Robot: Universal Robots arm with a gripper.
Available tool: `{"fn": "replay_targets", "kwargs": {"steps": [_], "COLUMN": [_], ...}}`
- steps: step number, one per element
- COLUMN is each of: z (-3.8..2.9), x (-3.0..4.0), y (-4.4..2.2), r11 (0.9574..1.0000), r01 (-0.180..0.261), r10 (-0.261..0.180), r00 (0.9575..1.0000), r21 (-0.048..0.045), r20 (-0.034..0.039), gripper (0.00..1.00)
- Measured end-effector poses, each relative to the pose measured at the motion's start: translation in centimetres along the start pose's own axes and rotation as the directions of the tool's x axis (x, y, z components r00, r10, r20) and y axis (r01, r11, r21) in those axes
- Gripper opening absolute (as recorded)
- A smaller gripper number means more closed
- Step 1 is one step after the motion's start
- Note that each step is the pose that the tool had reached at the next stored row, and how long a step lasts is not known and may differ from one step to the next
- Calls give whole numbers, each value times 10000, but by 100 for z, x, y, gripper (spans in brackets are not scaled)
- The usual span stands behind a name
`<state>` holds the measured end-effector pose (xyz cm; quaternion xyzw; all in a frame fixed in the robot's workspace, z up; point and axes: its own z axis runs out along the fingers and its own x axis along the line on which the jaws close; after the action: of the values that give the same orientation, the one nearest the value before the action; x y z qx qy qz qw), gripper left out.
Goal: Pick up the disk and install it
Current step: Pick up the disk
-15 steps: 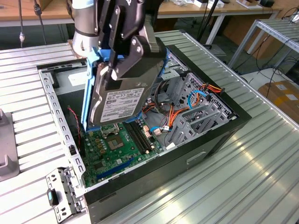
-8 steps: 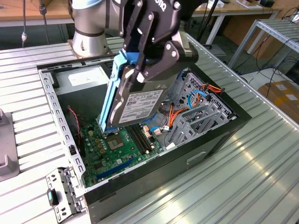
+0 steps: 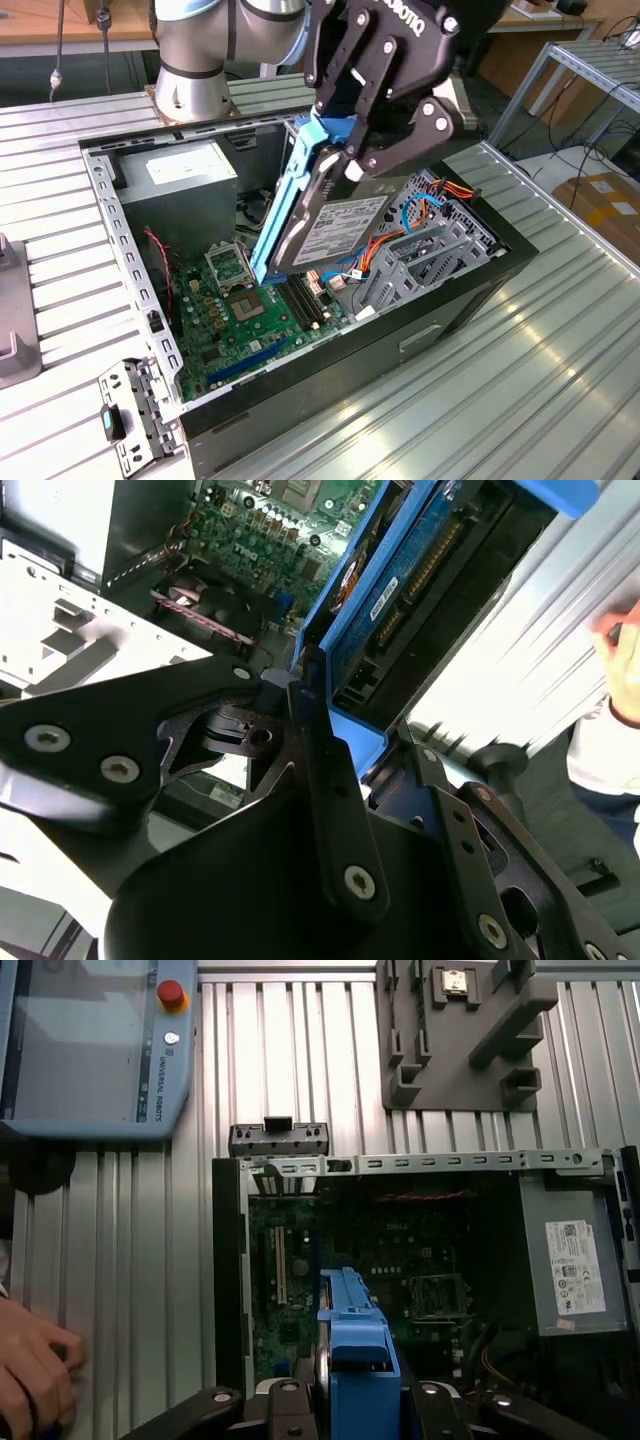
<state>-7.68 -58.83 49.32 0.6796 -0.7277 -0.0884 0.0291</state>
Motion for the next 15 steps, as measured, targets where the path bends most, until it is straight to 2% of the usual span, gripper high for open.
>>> {"fn": "replay_targets", "kwargs": {"steps": [1, 5, 6, 10, 15], "z": [-11, -39, -51, -77, -125], "x": [22, 76, 97, 145, 216], "y": [-59, -203, -263, -397, -669], "r11": [10000, 10000, 10000, 10000, 9999], "r01": [-2, -5, -6, -9, -13], "r10": [2, 5, 6, 9, 13], "r00": [10000, 10000, 10000, 10000, 10000], "r21": [-13, -45, -58, -88, -146], "r20": [0, -2, -3, -6, -9], "gripper": [37, 37, 37, 37, 37]}}
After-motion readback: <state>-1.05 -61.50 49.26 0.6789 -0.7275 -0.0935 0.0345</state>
